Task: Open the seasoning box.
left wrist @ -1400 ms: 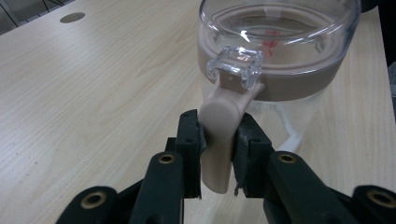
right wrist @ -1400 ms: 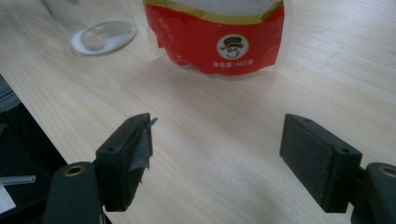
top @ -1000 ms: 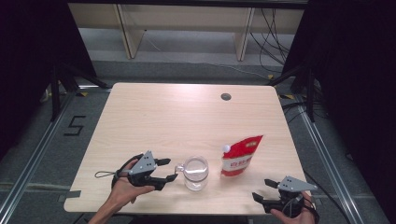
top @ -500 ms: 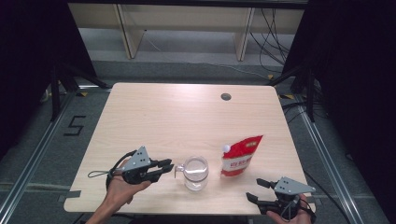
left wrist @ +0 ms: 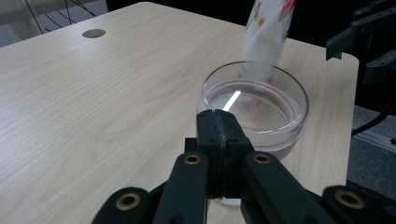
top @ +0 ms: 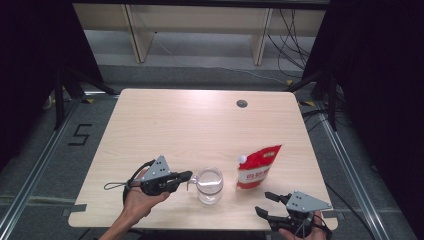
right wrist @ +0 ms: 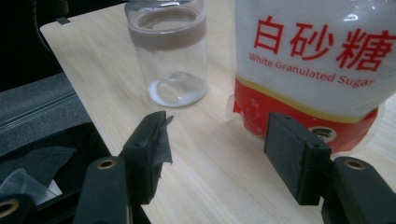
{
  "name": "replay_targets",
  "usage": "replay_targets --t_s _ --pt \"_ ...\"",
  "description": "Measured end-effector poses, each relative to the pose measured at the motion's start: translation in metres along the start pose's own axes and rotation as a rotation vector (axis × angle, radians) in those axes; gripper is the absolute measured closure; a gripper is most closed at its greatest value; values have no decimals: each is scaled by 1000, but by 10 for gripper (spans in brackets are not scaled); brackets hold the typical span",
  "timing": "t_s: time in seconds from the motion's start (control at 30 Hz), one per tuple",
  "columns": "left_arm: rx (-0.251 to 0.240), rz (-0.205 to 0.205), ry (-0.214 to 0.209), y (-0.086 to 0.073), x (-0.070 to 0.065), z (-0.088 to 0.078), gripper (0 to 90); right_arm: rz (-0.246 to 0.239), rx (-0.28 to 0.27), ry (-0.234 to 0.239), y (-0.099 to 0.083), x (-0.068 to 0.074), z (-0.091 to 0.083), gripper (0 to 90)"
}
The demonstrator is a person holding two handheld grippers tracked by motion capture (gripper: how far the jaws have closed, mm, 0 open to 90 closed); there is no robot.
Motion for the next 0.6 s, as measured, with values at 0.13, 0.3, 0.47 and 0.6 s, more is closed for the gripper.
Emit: replay_targets --t_s 0.13,0.3,0.47,0.6 --pt "-3 13 1 0 0 0 888 -22 -8 22 2 2 3 424" --pt "-12 6 3 0 0 1 888 -8 5 28 1 7 6 432" --pt "-5 18 -4 1 -4 4 889 -27 5 45 4 13 14 459" --pt "-9 -10 -11 0 -6 5 889 -31 -4 63 9 18 17 560"
Point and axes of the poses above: each handheld gripper's, and its own axes: z roughly forward along the jaws, y roughly out of its top, x roughly to its left, the point moved 8 cm from there along z, roughly forward along the jaws, and after that the axes turned 5 degrees about -x, right-handed, at the moved point
